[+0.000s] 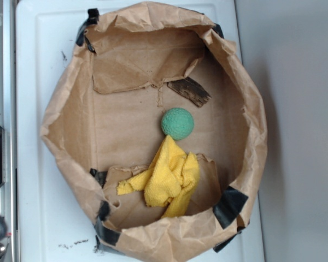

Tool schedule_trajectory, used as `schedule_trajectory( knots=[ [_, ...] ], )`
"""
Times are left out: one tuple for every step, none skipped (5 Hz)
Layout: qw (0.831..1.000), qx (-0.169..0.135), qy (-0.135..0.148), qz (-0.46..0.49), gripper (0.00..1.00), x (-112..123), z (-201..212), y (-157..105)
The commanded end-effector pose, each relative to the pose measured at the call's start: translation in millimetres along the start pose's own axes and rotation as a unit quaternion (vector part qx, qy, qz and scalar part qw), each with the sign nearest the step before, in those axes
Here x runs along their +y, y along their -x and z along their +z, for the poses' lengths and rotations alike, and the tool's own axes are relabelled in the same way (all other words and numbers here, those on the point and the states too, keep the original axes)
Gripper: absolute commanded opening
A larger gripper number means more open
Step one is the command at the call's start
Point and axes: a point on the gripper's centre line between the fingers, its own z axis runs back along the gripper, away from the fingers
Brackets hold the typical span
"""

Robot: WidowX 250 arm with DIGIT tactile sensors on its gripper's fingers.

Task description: Grab the yellow cloth.

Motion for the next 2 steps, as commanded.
schedule_trajectory(
  knots=[
    [1.000,0.000,0.000,0.000,1.00,0.0,0.0,0.0],
    [0.999,-0.040,0.000,-0.034,1.00,10.6,-12.7,-49.4]
  ],
)
